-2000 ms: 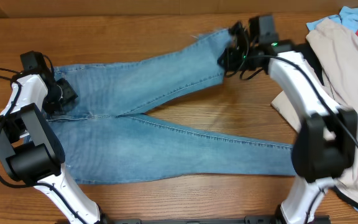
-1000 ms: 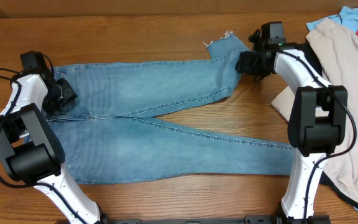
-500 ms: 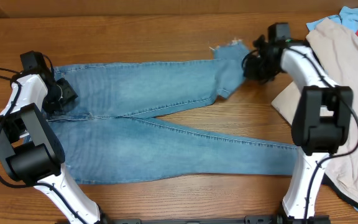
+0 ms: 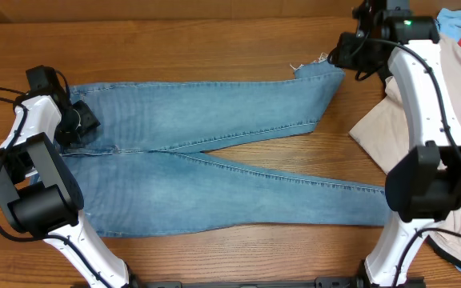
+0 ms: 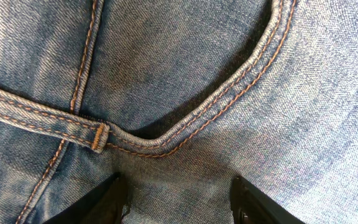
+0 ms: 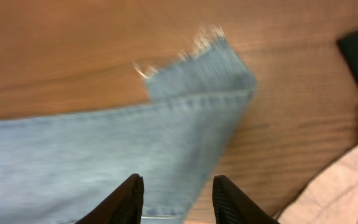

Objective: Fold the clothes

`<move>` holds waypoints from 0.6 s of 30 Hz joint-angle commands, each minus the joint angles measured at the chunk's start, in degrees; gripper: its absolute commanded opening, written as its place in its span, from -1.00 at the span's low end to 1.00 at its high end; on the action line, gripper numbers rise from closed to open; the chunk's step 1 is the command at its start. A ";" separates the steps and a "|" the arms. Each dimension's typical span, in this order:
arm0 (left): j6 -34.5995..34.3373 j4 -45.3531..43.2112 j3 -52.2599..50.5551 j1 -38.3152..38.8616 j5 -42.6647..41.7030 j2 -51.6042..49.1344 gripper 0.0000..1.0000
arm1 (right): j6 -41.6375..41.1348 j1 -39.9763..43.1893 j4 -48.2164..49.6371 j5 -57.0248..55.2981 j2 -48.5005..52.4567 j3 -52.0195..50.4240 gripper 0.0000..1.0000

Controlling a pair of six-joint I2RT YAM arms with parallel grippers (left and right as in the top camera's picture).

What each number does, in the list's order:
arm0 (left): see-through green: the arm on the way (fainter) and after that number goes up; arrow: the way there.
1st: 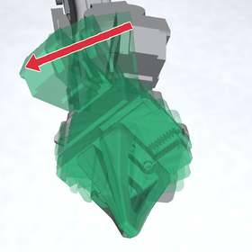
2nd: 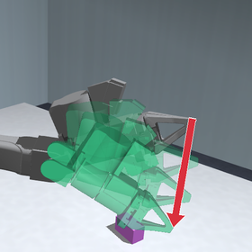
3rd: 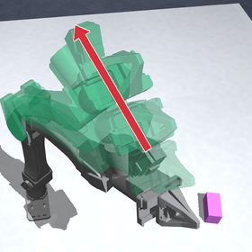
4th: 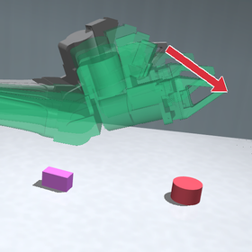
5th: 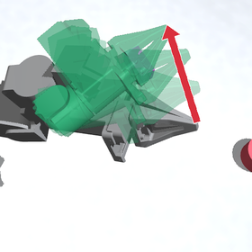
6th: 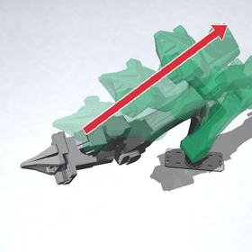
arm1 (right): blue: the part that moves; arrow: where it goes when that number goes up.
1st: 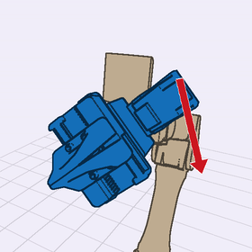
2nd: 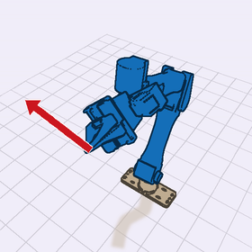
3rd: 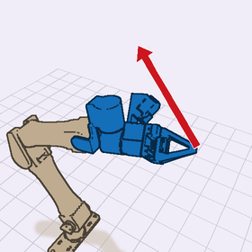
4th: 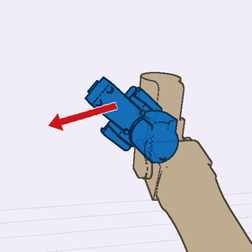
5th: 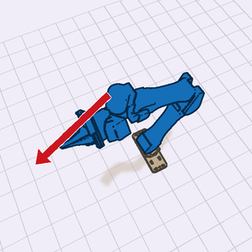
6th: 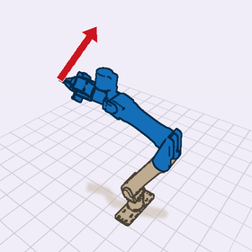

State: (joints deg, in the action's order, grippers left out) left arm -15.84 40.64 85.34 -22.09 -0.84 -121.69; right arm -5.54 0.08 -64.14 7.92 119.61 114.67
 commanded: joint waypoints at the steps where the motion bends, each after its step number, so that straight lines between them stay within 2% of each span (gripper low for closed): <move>1: 0.63 2.08 -2.69 -0.37 -0.02 -4.26 0.15 | -0.72 1.46 0.04 -3.80 2.16 -2.69 -0.20; 7: 0.61 1.81 -2.69 -0.44 0.20 -4.26 0.15 | -1.73 2.29 4.52 -1.46 4.83 -8.83 -0.20; 12: 0.61 1.79 -2.69 -0.39 0.20 -4.26 0.15 | -1.73 2.01 14.21 1.90 7.61 -14.93 -0.21; 18: 0.61 1.77 -2.69 -0.39 0.20 -4.26 0.15 | -1.73 1.49 20.06 8.66 11.04 -16.37 -0.22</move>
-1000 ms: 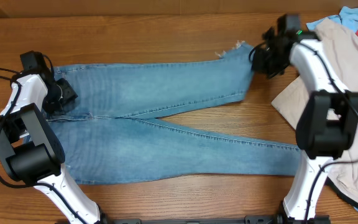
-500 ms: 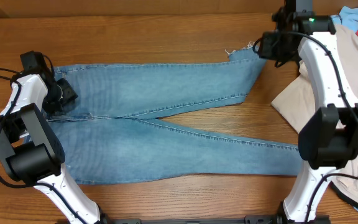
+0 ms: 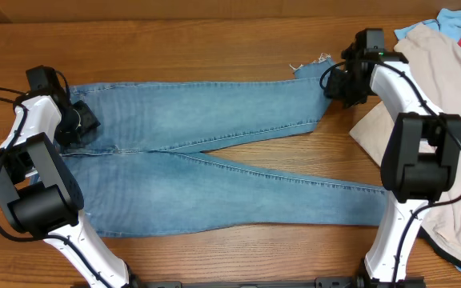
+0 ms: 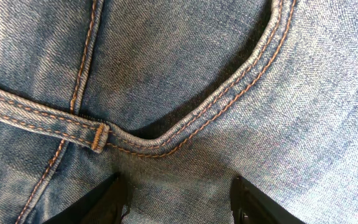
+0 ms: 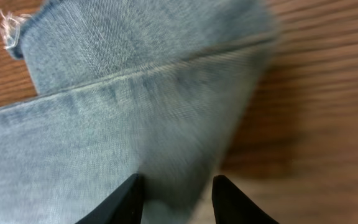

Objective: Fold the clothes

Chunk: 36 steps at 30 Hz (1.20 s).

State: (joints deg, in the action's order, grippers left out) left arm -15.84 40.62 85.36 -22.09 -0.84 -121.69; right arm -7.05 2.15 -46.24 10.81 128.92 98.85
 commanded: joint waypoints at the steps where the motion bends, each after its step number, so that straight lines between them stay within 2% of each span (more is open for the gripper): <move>1: 0.61 1.77 -2.71 -0.39 0.20 -4.26 0.15 | -0.22 -0.76 3.21 7.39 2.12 -0.55 -0.28; 3: 0.61 1.79 -2.71 -0.39 0.17 -4.26 0.16 | -0.24 -1.07 4.24 8.39 2.49 -0.55 -0.51; 5: 0.61 1.92 -2.71 -0.39 0.17 -4.26 0.16 | -0.24 -1.20 4.55 8.39 2.45 -0.52 -0.90; 6: 0.61 2.03 -2.71 -0.39 0.20 -4.26 0.16 | -0.24 -1.18 4.33 8.28 2.25 -0.46 -0.92; 11: 0.63 2.21 -2.71 -0.39 0.22 -4.26 0.16 | -2.91 0.57 -3.23 3.78 -2.10 4.02 -0.92; 17: 0.63 2.05 -2.71 -0.39 0.22 -4.26 0.16 | -3.48 0.28 -17.92 -7.45 -10.80 17.97 -0.92; 19: 0.61 2.05 -2.71 -0.39 0.20 -4.26 0.16 | -3.45 -0.96 -21.42 -9.92 -11.76 21.68 -0.82; 20: 0.61 2.05 -2.71 -0.39 0.20 -4.26 0.16 | -3.41 -1.84 -22.58 -10.54 -11.82 22.80 -0.70; 26: 0.61 2.49 -2.71 -0.39 0.17 -4.26 0.15 | -2.12 -4.20 -22.95 -10.78 -9.86 20.55 -0.58; 36: 0.63 2.40 -2.71 -0.39 0.20 -4.26 0.16 | -2.64 0.09 -18.23 -10.80 -7.23 12.37 -0.58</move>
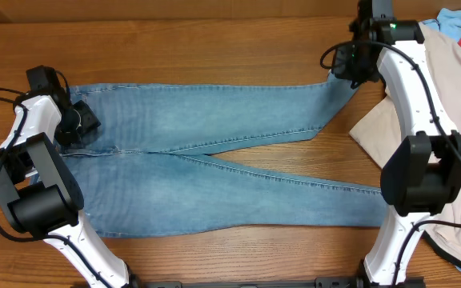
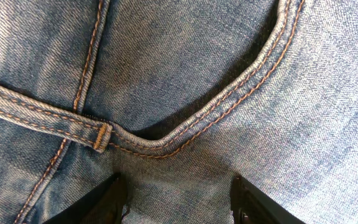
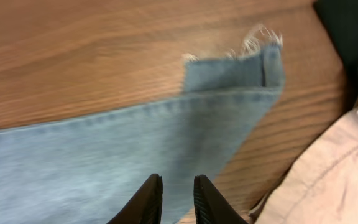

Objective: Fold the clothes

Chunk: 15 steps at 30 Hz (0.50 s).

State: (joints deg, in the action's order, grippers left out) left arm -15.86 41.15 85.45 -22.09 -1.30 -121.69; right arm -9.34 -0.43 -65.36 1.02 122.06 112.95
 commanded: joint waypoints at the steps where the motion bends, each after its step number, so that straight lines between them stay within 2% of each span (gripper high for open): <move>1: 0.66 1.84 -2.80 -0.39 0.66 -4.26 0.16 | -1.29 3.41 0.98 -0.98 -0.37 -2.54 -0.58; 5: 0.63 1.68 -2.80 -0.39 0.66 -4.26 0.16 | -2.69 5.90 4.98 1.46 -0.20 -8.63 -0.56; 12: 0.61 1.97 -2.80 -0.39 0.37 -4.26 0.16 | -2.73 5.97 17.99 3.19 1.88 -17.79 -0.50; 15: 0.61 1.99 -2.80 -0.39 0.39 -4.26 0.16 | -2.71 5.97 23.67 5.29 2.47 -19.82 -0.24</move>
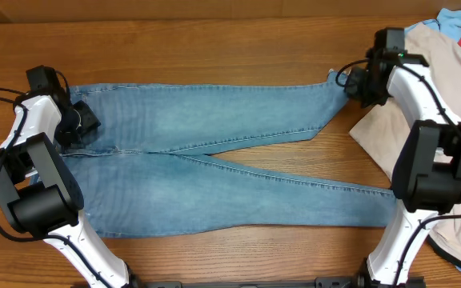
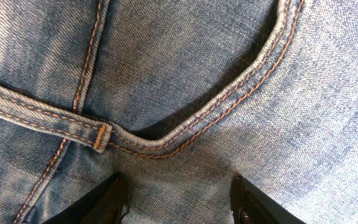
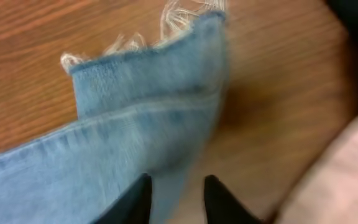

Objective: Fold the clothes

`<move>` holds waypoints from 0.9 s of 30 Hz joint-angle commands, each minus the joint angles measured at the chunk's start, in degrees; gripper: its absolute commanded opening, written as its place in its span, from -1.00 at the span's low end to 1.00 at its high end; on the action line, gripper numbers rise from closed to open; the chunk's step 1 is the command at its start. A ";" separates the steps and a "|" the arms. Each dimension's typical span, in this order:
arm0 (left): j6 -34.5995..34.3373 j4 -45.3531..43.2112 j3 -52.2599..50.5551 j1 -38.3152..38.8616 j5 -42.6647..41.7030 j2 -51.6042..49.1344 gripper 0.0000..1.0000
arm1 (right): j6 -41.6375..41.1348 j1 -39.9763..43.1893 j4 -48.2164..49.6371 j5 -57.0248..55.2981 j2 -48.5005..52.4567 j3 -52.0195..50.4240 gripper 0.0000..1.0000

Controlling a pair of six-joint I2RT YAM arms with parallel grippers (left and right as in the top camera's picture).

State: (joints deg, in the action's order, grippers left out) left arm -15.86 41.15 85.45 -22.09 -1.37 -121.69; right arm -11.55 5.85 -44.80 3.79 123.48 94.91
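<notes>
Blue jeans [image 1: 214, 120] lie flat on the wooden table, waist at the left and both legs running right. My left gripper [image 1: 78, 124] rests on the waist. In the left wrist view it [image 2: 179, 193] stands open, its fingers pressed on denim below a curved pocket seam [image 2: 229, 106]. The upper leg ends in a frayed hem [image 1: 330, 78]. My right gripper [image 1: 358, 84] hangs just right of that hem. In the right wrist view it [image 3: 176, 190] is open, low over the leg's edge, with the frayed hem [image 3: 148, 56] ahead of it. That view is blurred.
A beige garment [image 1: 446, 88] lies heaped at the table's right side, close to my right arm. Blue and red cloth [image 1: 454, 18] shows at the far right corner. The lower jeans leg [image 1: 310, 200] reaches toward the right arm's base.
My right gripper was over the far side of the hem with its fingers close together. It is now lower, just right of the hem, with its fingers wider apart. The left gripper has not moved.
The upper leg's end first sat skewed and short of the right side, with my right gripper open above it. The gripper was then low over the hem. Later the leg end lay straighter and further right, fingers narrowed. Now the gripper is open beside it.
</notes>
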 commanded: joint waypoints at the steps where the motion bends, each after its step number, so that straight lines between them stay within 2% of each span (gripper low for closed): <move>1: 0.61 1.95 -2.80 -0.39 0.44 -4.26 0.16 | -0.50 -0.31 4.52 3.26 1.29 -2.14 -0.16; 2: 0.59 1.92 -2.80 -0.39 0.44 -4.26 0.16 | -0.50 -0.31 5.51 3.67 1.46 -2.27 -0.12; 10: 0.59 1.92 -2.80 -0.39 0.46 -4.26 0.16 | -0.52 -0.31 6.99 4.02 4.81 -2.29 -0.14; 11: 0.61 1.90 -2.80 -0.39 0.46 -4.26 0.16 | -0.52 -0.31 7.04 4.00 5.29 -2.29 -0.21; 12: 0.59 1.90 -2.80 -0.39 0.46 -4.26 0.16 | -0.52 -0.31 7.04 4.04 5.55 -2.32 -0.45; 13: 0.59 1.84 -2.80 -0.39 0.46 -4.26 0.16 | -0.48 -0.31 7.04 3.98 5.70 -2.29 -0.85; 14: 0.59 1.81 -2.80 -0.39 0.46 -4.26 0.16 | -0.50 -0.31 6.78 3.98 5.46 -2.21 -0.92; 19: 0.63 1.99 -2.80 -0.39 0.46 -4.26 0.16 | -0.72 1.05 -2.47 0.90 -1.40 1.20 -0.92; 20: 0.63 1.90 -2.80 -0.39 0.48 -4.26 0.16 | -0.20 1.14 -11.21 -3.63 -5.97 7.34 -0.92; 24: 0.63 1.84 -2.80 -0.39 0.46 -4.26 0.16 | 4.46 -0.37 -23.37 -4.26 -9.60 20.44 -0.92; 27: 0.63 2.19 -2.80 -0.39 0.44 -4.26 0.15 | 4.50 -1.62 -27.39 -4.20 -9.53 25.07 -0.75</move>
State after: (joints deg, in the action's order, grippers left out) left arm -15.86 41.34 85.49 -22.09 -1.45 -121.69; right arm -8.84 4.95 -71.00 3.29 118.80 114.24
